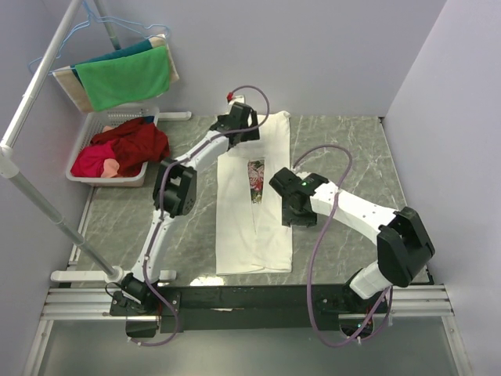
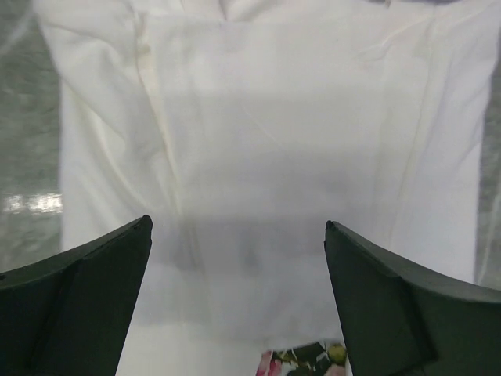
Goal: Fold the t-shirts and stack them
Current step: Fold the tshirt
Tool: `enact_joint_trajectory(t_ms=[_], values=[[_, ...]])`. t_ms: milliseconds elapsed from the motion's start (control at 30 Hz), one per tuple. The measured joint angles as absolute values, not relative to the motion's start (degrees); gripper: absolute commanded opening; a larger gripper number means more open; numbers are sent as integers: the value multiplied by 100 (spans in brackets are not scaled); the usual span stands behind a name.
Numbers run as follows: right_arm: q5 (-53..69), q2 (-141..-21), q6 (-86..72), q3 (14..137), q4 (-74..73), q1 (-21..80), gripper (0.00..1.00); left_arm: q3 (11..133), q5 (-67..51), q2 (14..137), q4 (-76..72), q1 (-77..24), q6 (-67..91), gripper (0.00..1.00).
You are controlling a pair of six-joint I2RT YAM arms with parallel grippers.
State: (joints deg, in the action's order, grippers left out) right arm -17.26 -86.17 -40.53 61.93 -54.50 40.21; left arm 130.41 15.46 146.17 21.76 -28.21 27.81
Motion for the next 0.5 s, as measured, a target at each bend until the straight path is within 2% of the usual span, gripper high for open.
enact_joint_trajectory(t_ms=[133,167,200,300,367,500], values=[[-1481,-8656,-3898,6088,-5074,4018,61,12621,1669,13780,2547,-2821,2770,89],[-1402,-8656,-3863,6020,-4960,4018,61,12372,1684,13478,2626,-2821,2812,80],[-1326,-8656,-3844,5944,-4866,4018,61,11966,1688,13109,2683,-2821,2847,77],[-1157,-8656,-3802,5717,-4694,4018,61,10536,1726,11992,2989,-2829,3092,77],[-1129,-8656,-3798,5666,-4670,4016,60,9056,1664,11063,2982,-2840,3221,77],[-1138,-8637,-3844,5669,-4611,4018,60,7474,1498,9953,3356,-2858,3411,76]])
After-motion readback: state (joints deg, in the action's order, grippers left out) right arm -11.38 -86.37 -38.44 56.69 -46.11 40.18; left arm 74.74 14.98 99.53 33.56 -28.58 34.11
